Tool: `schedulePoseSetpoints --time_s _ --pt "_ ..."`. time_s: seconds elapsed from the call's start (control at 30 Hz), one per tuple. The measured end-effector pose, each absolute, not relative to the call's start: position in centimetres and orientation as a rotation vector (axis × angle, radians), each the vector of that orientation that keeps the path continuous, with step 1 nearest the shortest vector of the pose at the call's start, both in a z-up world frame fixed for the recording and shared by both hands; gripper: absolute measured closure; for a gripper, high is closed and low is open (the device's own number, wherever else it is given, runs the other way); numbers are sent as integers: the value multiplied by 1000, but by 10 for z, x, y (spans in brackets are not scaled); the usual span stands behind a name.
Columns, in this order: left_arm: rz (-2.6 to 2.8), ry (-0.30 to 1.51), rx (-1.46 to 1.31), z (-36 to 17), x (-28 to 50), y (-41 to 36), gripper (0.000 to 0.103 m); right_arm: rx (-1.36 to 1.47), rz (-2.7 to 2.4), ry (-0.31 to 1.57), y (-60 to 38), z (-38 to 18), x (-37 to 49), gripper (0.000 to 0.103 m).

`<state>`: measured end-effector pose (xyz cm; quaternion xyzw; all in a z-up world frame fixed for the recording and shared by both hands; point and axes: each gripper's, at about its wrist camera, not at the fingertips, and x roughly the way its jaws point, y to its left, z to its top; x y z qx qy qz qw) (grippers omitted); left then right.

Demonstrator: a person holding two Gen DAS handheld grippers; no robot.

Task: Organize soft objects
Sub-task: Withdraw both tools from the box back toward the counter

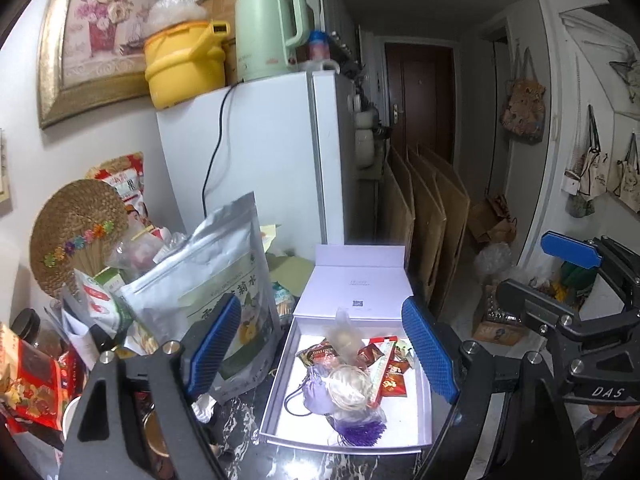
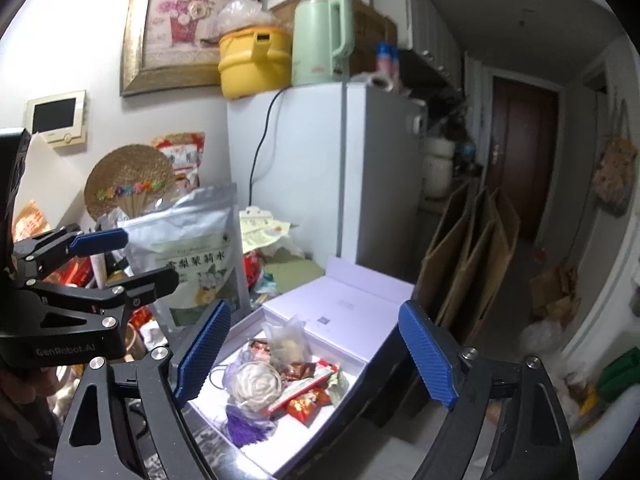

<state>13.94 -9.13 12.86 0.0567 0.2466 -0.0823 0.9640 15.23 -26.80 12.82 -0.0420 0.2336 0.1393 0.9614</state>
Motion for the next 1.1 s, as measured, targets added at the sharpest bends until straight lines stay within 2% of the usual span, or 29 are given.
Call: schedulePoseSetpoints --time_s 0.03,0.1,0.17,0.57,1.1 --pt "-166 493 113 131 132 -91 19 -81 271 464 -268 131 146 16" --pt "-163 481 108 134 121 -89 7 -72 262 445 -270 136 131 15" --pt "-152 456 105 137 107 -87 4 -62 254 432 -272 141 117 13" --pt "-142 463 108 122 45 -78 4 -45 247 413 -266 135 57 11" --pt "-160 580 54 57 19 -62 4 -3 234 535 -257 73 21 11"
